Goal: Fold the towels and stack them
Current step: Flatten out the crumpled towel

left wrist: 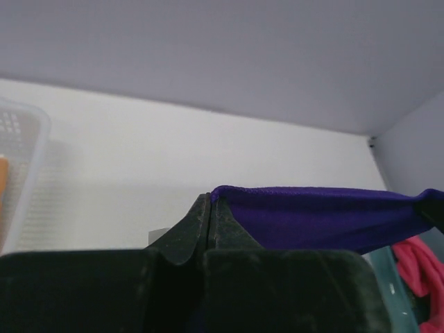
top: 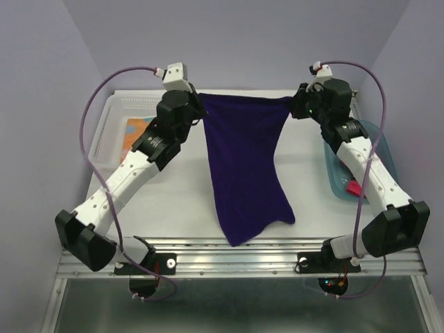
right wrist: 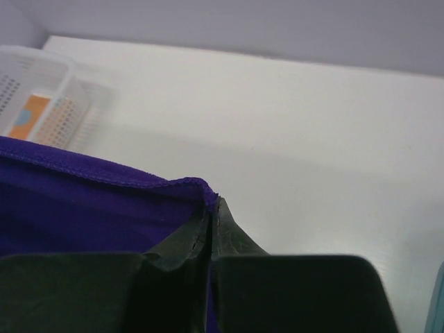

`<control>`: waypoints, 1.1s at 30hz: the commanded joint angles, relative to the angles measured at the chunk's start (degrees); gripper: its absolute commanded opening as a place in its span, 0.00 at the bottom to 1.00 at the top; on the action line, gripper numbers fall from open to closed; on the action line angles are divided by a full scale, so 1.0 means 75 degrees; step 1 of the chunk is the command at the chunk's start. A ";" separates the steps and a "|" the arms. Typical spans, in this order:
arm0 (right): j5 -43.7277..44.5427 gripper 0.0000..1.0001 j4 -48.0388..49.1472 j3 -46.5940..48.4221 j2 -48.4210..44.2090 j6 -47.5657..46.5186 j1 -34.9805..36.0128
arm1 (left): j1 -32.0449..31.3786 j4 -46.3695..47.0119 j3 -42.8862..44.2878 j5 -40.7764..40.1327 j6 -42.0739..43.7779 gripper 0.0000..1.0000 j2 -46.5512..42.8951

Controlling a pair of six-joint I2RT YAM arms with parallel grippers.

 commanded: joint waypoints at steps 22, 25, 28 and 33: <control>-0.3920 0.01 -0.1992 0.4439 -0.2914 0.1592 0.0007 | -0.0122 -0.0059 0.1934 0.6163 0.0225 0.00 -0.3839; -0.3943 0.01 -0.2192 0.4745 -0.2984 0.1628 -0.0004 | -0.0122 0.0011 0.1981 0.6258 0.0142 0.00 -0.4179; -0.3943 0.01 -0.2274 0.4852 -0.3160 0.1756 0.0008 | -0.0111 0.0093 0.1923 0.6235 0.0025 0.00 -0.4460; -0.3627 0.01 -0.2075 0.4559 -0.3430 0.1909 -0.0004 | -0.0111 0.0257 0.1560 0.6083 -0.0057 0.00 -0.4531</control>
